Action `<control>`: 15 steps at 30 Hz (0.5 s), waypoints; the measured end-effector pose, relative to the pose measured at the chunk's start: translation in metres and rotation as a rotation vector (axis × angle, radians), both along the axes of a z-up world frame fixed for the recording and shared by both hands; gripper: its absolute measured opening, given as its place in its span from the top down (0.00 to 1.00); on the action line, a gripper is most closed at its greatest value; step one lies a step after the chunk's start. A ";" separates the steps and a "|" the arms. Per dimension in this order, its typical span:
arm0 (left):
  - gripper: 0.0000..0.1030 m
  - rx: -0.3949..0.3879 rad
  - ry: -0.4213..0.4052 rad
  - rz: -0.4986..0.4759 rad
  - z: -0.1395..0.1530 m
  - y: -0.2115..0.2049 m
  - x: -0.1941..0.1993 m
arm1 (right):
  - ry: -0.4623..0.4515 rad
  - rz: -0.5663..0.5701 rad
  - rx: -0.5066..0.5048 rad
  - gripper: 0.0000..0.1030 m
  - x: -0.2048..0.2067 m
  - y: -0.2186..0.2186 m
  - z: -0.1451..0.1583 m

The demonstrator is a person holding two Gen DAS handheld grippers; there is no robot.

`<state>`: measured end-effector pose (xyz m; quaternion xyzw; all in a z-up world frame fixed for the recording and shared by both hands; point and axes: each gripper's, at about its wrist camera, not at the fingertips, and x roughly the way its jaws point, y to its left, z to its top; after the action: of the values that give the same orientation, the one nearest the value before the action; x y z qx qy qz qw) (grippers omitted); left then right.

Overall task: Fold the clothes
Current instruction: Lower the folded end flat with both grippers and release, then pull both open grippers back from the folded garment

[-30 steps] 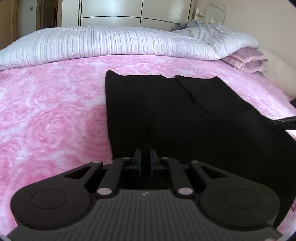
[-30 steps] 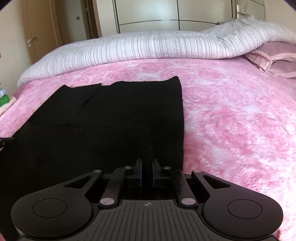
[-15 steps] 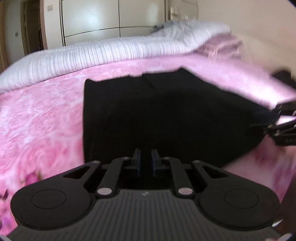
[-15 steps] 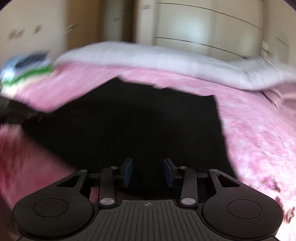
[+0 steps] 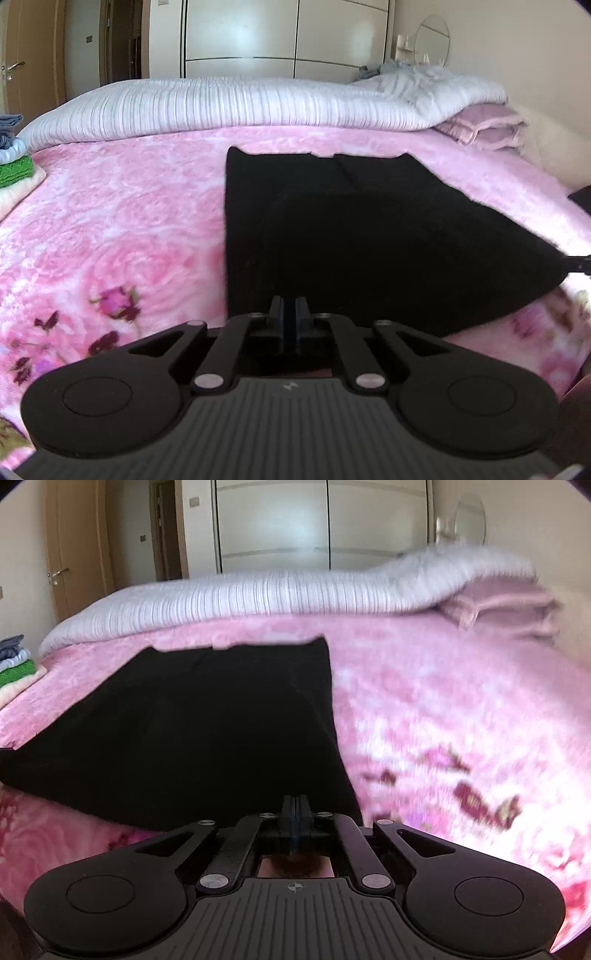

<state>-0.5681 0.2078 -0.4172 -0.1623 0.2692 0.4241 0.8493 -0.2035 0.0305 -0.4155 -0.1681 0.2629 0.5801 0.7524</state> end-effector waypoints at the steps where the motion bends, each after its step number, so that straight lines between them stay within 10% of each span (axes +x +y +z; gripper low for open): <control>1: 0.94 -0.008 0.013 0.014 -0.002 -0.001 0.004 | -0.016 0.001 0.014 0.93 -0.008 0.000 0.003; 4: 0.92 -0.060 0.056 0.080 -0.013 0.001 0.011 | -0.080 -0.027 -0.049 0.54 -0.018 0.011 -0.010; 15: 0.87 -0.075 0.061 0.203 -0.008 -0.020 0.011 | 0.012 -0.184 -0.048 0.54 -0.019 -0.011 -0.007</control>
<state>-0.5567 0.1873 -0.4256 -0.2075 0.2929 0.5024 0.7866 -0.2226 0.0198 -0.4220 -0.1579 0.2954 0.5031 0.7967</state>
